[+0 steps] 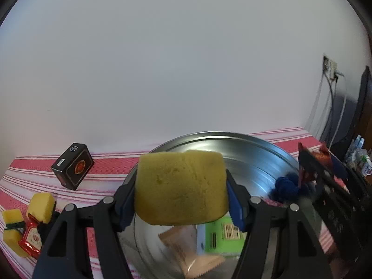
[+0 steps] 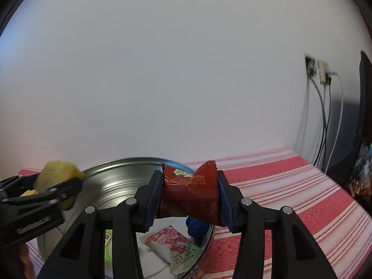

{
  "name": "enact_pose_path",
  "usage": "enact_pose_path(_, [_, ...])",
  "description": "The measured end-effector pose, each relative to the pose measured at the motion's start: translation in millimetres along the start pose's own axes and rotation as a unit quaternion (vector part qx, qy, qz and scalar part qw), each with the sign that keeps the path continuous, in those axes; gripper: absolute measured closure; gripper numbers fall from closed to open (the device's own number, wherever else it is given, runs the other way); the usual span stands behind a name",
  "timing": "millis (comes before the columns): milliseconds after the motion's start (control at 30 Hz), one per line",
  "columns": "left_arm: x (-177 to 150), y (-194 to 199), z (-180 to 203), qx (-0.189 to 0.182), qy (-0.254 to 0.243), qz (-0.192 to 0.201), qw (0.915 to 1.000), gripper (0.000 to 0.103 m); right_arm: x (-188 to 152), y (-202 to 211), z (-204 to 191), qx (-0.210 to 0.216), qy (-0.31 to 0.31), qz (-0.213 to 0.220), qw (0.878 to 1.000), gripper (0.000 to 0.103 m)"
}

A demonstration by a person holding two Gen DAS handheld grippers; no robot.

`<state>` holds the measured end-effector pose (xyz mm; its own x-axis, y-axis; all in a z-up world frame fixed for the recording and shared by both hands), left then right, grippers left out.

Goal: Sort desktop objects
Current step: 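Open both tools over the tin to drop the sponge and candy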

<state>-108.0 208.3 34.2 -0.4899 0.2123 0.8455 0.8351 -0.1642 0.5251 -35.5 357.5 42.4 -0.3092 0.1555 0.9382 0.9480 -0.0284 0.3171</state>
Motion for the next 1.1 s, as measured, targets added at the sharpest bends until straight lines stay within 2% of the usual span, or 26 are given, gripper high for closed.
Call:
enact_pose_path(233, [15.5, -24.2, 8.2, 0.015, -0.017, -0.05, 0.9985, 0.035, -4.3, -7.7, -1.8, 0.018, 0.001, -0.017, 1.0, 0.053])
enact_pose_path(300, [14.4, -31.6, 9.6, 0.015, -0.023, -0.072, 0.997, 0.025, -4.3, -6.0, -2.3, 0.021, 0.003, -0.013, 1.0, 0.05])
enact_pose_path(333, [13.3, -32.4, 10.2, 0.019, -0.024, -0.075, 0.9967, 0.022, -5.0, -3.8, -3.3, 0.016, 0.003, -0.009, 1.0, 0.038])
enact_pose_path(367, [12.0, -32.4, 9.4, 0.025, -0.024, -0.075, 0.9966, 0.012, -5.6, -1.5, -4.1, 0.008, 0.004, -0.004, 1.0, 0.03])
enact_pose_path(400, [11.3, -31.0, 8.1, 0.035, -0.02, -0.069, 0.9968, 0.004, -5.5, 0.6, -4.2, 0.001, 0.004, 0.001, 1.0, 0.02])
enact_pose_path(467, [13.5, -23.9, 5.6, 0.043, -0.012, -0.051, 0.9977, 0.001, -5.5, 8.9, -3.5, -0.003, 0.002, 0.023, 1.0, 0.02])
enact_pose_path(700, [15.3, 3.2, -12.1, 0.07, 0.008, 0.013, 0.9975, 0.001, -4.0, 27.9, -13.9, 0.008, 0.014, 0.073, 0.997, 0.02])
enact_pose_path(800, [4.7, 20.8, -33.4, 0.08, 0.045, 0.06, 0.994, 0.001, -0.5, 48.0, -13.6, 0.019, 0.006, 0.128, 0.992, 0.02])
enact_pose_path(933, [-5.1, 32.0, -56.3, 0.105, 0.062, 0.082, 0.9892, 0.001, -1.2, 70.6, -15.9, 0.006, 0.0, 0.199, 0.98, 0.002])
enact_pose_path(1100, [-19.8, 36.7, -77.2, 0.127, 0.079, 0.086, 0.9851, 0.001, -2.3, 74.7, -21.2, 0.004, -0.005, 0.196, 0.981, 0.002])
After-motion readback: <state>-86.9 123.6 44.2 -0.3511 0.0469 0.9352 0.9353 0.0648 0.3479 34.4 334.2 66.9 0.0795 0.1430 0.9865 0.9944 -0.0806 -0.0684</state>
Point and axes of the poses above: each gripper's, at about its wrist camera, not at the fingertips, and y roughly against the way its jaws point, z to its right, x to its top, the point moved 2 cm from there along -y, roughly the way its jaws point, and after that the axes turned 9 degrees about x, right-handed, at the moved point
